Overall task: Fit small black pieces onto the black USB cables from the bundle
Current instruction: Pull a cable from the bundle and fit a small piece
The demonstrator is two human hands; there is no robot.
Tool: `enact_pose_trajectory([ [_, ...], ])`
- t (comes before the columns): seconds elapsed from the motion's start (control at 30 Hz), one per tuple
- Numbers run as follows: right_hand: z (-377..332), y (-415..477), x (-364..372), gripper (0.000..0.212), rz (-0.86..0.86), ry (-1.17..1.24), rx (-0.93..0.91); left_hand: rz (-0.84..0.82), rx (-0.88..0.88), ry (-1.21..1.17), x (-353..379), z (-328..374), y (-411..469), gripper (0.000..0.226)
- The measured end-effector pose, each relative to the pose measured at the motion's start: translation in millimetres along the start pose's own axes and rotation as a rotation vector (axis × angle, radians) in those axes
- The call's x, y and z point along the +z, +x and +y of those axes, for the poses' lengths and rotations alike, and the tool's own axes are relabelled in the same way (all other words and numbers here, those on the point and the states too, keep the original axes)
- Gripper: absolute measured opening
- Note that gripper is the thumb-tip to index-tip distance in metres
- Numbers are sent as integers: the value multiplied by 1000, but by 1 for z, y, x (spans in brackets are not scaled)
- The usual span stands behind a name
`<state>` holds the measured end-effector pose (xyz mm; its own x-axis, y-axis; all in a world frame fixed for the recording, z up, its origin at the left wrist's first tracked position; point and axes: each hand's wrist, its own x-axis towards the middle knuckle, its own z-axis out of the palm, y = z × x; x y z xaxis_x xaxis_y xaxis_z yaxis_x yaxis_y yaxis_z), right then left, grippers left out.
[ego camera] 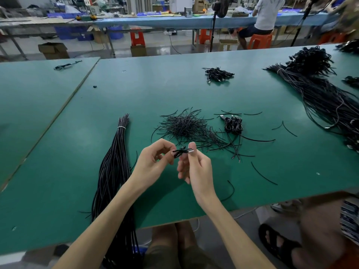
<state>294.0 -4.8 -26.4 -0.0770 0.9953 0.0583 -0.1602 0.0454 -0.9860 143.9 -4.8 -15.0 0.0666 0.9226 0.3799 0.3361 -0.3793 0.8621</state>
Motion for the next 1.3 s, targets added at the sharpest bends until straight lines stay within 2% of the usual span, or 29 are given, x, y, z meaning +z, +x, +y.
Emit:
enact_pose_trajectory([
  [0.17,0,2,-1,52,-36,-10,34,7,-28,40,-1,-1,0,7],
  [0.3,0,3,-3,32,-90,27,-3,6,-42,14,-2,-1,0,12],
  [0.47,0,3,-6,5,-69,-123,-98,60,-56,71,-4,-2,1,13],
  [0.63,2,3,-5,14,-17,-262,-190,74,-79,112,-2,0,0,13],
  [0.8,0,0,-3,34,16,-344,-287,75,-97,83,-2,6,-1,15],
  [1.07,2,-2,1,37,96,-453,-419,67,-63,102,2,4,-3,13],
  [1.17,4,-1,-1,32,101,-415,-354,96,-36,128,3,3,-2,12],
  [1.27,5,0,0,6,65,-198,-184,216,3,148,1,2,-1,9],
  [1.3,4,0,0,10,54,-128,-126,257,25,161,0,2,-1,8],
])
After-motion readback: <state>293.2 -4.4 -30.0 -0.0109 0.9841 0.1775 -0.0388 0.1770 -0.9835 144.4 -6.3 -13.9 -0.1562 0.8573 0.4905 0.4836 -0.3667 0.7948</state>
